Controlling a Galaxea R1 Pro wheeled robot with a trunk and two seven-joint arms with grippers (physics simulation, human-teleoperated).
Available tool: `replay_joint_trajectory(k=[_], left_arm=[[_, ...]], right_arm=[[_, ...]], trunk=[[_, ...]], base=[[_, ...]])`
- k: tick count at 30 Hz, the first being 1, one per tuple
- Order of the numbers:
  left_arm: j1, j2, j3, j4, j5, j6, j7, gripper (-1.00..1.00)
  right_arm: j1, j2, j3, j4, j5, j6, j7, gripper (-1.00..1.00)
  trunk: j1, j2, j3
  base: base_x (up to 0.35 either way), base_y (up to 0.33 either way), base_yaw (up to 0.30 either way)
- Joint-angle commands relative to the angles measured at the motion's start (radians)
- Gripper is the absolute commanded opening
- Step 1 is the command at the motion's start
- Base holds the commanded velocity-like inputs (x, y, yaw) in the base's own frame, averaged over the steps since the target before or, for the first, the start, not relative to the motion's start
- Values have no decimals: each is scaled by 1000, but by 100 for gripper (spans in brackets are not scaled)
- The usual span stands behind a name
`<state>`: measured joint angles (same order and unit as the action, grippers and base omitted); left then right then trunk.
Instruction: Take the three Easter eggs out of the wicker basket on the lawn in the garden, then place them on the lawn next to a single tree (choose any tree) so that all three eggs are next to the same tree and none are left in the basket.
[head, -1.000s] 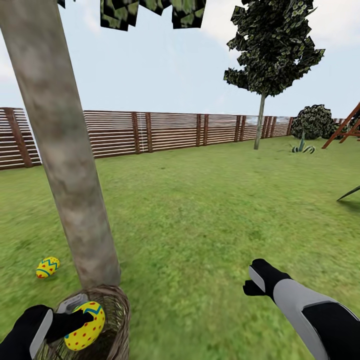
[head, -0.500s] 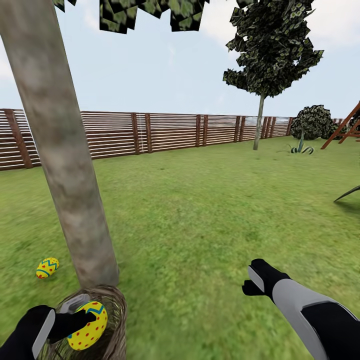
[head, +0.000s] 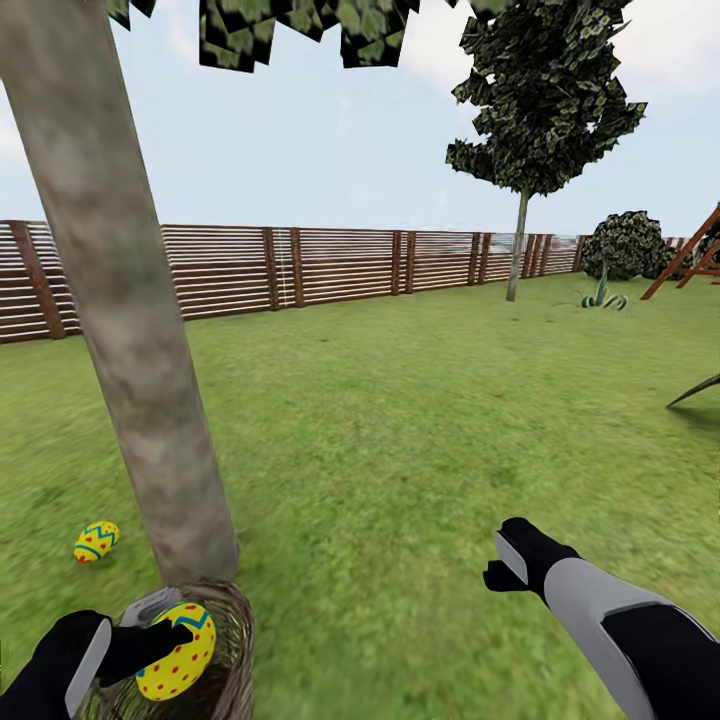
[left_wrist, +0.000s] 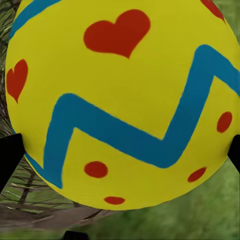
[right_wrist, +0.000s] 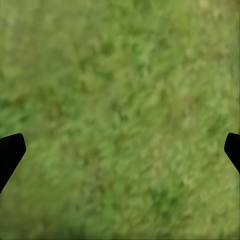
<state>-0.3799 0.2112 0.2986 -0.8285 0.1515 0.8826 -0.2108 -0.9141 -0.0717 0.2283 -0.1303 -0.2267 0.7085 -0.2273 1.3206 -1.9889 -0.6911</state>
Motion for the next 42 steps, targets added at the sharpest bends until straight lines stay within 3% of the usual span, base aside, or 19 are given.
replay_joint_trajectory(k=[1,9,13,28,42], left_arm=[[-1,-1,2,0,3,6,-2,-100],[-1,-1,6,-1,8,5,-2,-100],[-1,-18,4,-1,4,3,-1,-100],[-1,-20,6,-1,6,4,-1,-100],[-1,-27,1,0,3,2,-1,-100]], right_arm=[[0,0,6,-2,-11,5,-6,100],[0,0,6,-2,-11,5,-6,100],[0,0,6,-2,-11,5,-6,100],[0,0,6,-2,-11,5,-6,100],[0,1,6,3,-10,-23,-6,100]], trunk=[[-4,7,2],[-31,56,24],[-46,84,37],[-104,189,84],[-158,287,127]], base=[[-176,37,0],[-121,14,0],[-194,-180,0],[-109,-146,0],[0,-297,14]])
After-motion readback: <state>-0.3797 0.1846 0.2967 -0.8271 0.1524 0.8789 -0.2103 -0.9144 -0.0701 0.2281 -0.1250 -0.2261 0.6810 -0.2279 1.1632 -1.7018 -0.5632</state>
